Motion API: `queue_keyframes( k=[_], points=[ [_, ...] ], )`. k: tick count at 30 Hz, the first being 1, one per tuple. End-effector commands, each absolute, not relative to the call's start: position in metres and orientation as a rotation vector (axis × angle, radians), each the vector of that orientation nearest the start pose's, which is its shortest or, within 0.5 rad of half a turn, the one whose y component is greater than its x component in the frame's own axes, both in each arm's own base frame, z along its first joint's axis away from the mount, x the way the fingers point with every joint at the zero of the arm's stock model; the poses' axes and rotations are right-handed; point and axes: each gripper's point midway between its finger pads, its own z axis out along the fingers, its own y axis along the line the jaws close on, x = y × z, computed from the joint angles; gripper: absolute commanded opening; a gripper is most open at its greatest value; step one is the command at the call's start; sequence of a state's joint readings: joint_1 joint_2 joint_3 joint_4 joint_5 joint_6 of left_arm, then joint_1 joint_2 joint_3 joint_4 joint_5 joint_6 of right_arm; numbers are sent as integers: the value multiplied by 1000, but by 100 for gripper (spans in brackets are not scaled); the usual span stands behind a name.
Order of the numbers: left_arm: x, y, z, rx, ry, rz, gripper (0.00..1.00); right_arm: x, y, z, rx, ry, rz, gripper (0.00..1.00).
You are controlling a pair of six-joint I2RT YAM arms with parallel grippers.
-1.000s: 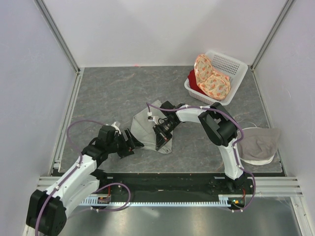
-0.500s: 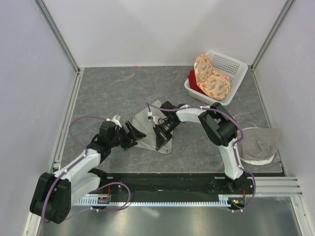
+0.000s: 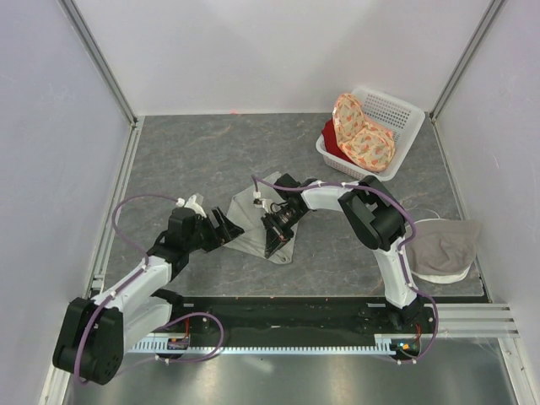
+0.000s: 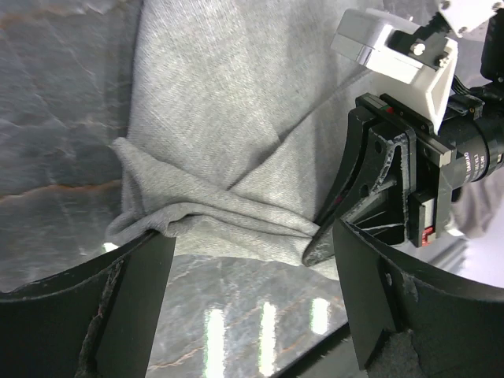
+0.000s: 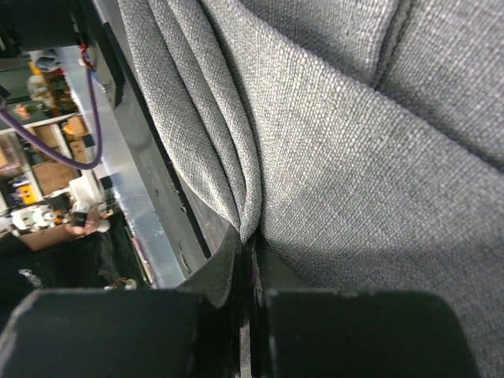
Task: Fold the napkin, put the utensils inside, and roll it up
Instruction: Roll the napkin with the utensil
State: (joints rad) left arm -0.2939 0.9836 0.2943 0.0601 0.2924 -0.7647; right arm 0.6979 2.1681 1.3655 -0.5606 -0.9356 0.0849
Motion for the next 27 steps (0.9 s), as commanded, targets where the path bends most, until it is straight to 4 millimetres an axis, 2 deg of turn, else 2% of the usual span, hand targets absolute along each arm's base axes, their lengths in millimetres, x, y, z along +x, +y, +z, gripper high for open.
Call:
queue_keyframes(
  k=[1, 6, 7, 9, 15, 22, 27],
  points=[
    [251, -135, 77, -229, 2198, -732, 88, 197, 346, -11, -994, 2847, 1466, 0],
    [248, -124, 80, -247, 2147, -677, 86, 201, 347, -11, -951, 2846, 1530, 0],
    [242, -120, 71, -265, 2179, -653, 86, 201, 346, -13, -941, 2857, 1537, 0],
    [241, -118, 67, -272, 2192, -640, 86, 203, 345, -15, -925, 2860, 1555, 0],
    [238, -119, 56, -285, 2263, -630, 79, 206, 343, -22, -889, 2877, 1583, 0],
    [238, -119, 57, -302, 2243, -645, 72, 210, 338, -26, -858, 2889, 1582, 0],
    [241, -118, 43, -319, 2333, -598, 68, 209, 336, -29, -854, 2898, 1574, 0]
  ],
)
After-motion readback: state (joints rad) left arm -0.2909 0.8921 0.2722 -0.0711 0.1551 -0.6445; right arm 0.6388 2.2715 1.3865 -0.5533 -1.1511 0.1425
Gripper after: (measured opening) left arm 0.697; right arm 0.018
